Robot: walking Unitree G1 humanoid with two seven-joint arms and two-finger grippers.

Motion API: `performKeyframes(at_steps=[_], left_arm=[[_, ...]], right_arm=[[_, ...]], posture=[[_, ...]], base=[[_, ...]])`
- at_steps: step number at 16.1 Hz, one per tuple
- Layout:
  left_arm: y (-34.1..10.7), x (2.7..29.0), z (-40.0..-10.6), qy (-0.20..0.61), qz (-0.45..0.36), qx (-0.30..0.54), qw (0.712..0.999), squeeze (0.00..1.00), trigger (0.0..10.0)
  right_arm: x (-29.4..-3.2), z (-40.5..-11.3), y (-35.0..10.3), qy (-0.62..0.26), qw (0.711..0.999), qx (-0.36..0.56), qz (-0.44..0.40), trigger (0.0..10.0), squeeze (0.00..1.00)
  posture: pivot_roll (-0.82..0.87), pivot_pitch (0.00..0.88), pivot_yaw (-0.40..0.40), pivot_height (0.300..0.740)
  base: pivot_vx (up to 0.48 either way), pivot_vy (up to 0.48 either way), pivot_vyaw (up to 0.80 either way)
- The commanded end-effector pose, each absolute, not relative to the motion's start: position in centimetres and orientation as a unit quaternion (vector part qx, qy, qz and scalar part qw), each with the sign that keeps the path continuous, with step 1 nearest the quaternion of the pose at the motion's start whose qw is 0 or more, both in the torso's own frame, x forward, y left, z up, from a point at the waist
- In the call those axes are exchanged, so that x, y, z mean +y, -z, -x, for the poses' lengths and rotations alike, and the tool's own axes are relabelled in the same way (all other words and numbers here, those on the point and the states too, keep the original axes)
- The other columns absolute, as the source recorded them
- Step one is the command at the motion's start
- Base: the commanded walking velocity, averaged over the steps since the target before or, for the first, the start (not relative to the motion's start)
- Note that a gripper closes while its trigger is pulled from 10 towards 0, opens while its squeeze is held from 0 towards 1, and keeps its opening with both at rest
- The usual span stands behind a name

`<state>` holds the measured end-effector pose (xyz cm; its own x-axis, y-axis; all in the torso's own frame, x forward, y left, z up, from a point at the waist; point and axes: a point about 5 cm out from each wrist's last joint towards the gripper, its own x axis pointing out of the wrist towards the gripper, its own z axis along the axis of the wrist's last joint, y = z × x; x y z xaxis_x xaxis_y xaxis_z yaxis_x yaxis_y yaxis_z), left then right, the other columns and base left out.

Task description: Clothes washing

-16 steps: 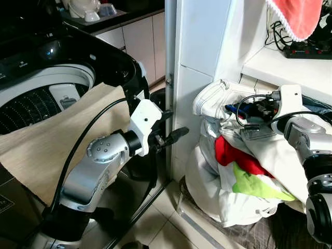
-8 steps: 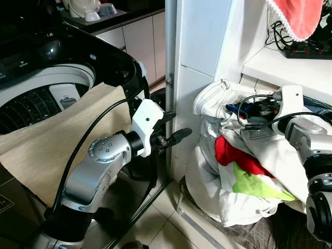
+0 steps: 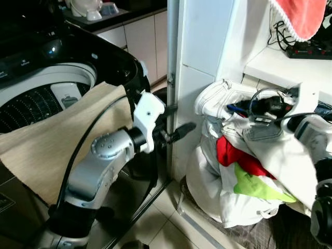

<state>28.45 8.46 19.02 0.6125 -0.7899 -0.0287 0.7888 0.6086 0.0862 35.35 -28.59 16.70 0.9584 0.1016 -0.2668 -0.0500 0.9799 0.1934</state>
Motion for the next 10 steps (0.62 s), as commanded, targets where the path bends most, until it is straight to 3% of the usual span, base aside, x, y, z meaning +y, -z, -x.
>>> performKeyframes(at_steps=[1,6,10], left_arm=[[-20.1,8.5,-28.7,0.434,-0.048,-0.028,0.899,1.0,10.0],[-22.0,7.4,-29.0,0.439,-0.026,-0.079,0.895,1.0,10.0],[-24.5,4.3,-29.5,0.468,0.001,-0.125,0.875,1.0,10.0]], right_arm=[[-28.9,-35.0,-18.7,-0.059,0.986,0.109,-0.113,0.0,0.0],[-27.1,-33.0,-23.0,-0.167,0.973,0.05,-0.153,0.0,0.0],[-22.9,-31.0,-26.4,-0.288,0.94,0.002,-0.185,0.0,0.0]], posture=[[-0.04,0.0,0.036,0.74],[-0.06,0.0,0.032,0.74],[-0.06,0.0,0.026,0.74]], base=[[0.0,0.0,0.0],[0.0,0.0,0.0],[0.0,0.0,0.0]])
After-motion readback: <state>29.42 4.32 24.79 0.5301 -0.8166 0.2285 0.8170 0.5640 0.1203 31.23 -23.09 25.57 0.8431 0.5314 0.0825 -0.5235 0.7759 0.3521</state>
